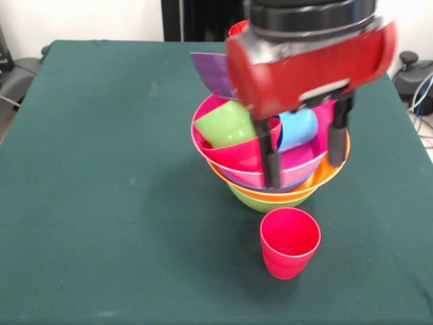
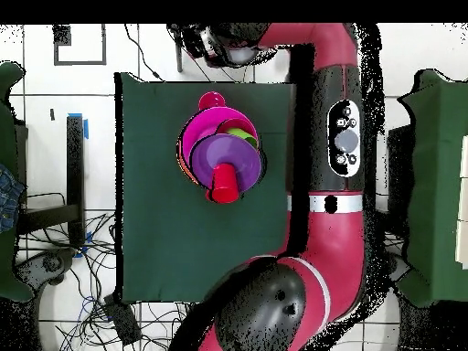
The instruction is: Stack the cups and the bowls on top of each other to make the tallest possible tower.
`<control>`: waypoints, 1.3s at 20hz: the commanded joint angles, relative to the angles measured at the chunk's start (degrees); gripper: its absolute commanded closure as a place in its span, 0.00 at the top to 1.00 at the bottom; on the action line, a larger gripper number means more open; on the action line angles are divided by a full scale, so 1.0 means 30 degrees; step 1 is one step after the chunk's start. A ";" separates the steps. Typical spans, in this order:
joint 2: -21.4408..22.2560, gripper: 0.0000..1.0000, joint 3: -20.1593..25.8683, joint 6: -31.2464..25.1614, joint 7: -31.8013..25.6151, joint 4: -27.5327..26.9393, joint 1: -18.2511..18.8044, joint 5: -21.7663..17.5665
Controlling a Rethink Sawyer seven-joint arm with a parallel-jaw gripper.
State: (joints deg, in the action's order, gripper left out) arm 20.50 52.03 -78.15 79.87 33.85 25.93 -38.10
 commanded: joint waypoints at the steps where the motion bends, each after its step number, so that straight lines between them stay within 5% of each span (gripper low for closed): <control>1: -0.0849 1.00 -0.2328 -0.2017 0.1684 -0.2120 -0.0497 -0.2247; 5: -0.1398 1.00 -0.2664 -0.2241 0.2470 -0.2957 -0.0930 -0.2702; 18: -0.2728 1.00 -0.4021 -0.1508 0.5793 -0.2109 -0.1247 -0.0449; 26: -0.3782 1.00 -0.3710 -0.0485 0.5093 -0.2000 -0.1250 0.0416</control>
State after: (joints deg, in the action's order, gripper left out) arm 12.42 42.31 -78.14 89.23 26.67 23.74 -37.13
